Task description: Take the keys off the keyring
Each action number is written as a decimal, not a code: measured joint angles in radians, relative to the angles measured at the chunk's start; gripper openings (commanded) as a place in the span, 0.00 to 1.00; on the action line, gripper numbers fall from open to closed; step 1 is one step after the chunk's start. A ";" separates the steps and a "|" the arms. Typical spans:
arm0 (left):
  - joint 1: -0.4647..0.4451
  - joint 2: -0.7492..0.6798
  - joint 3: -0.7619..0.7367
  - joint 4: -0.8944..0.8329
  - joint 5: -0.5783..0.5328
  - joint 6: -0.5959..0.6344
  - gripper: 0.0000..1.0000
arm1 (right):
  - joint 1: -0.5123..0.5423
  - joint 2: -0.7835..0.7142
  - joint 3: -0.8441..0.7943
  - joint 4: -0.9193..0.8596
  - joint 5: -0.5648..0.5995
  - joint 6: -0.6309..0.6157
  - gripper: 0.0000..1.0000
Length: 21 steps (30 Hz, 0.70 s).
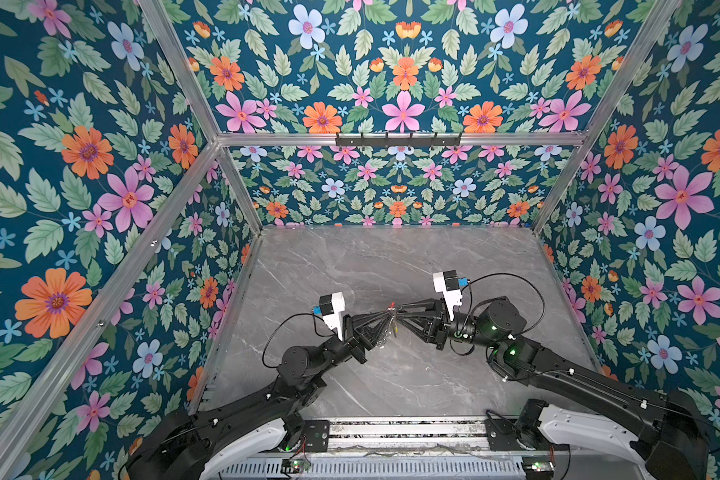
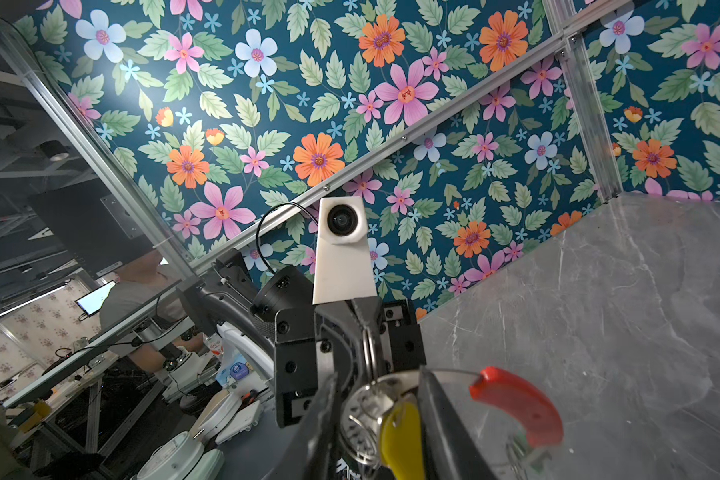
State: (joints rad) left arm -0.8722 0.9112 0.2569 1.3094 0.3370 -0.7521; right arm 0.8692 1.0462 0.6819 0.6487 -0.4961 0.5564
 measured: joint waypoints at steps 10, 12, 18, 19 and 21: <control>0.000 0.000 -0.005 0.000 -0.013 0.000 0.00 | 0.009 0.023 0.020 0.005 -0.003 0.000 0.20; 0.000 0.001 -0.006 0.002 -0.013 -0.001 0.00 | 0.010 0.027 0.022 0.005 -0.010 0.000 0.18; 0.000 0.006 -0.006 0.011 -0.020 -0.004 0.00 | 0.011 0.033 0.023 0.004 -0.009 0.000 0.09; 0.000 0.007 -0.006 0.015 -0.020 -0.004 0.00 | 0.011 0.033 0.023 0.003 -0.009 0.000 0.08; 0.000 0.009 -0.006 0.022 -0.020 -0.005 0.01 | 0.012 0.030 0.023 0.000 -0.007 -0.001 0.05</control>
State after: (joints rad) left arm -0.8726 0.9199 0.2512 1.3315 0.3172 -0.7567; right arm 0.8810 1.0763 0.7044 0.6491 -0.5030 0.5556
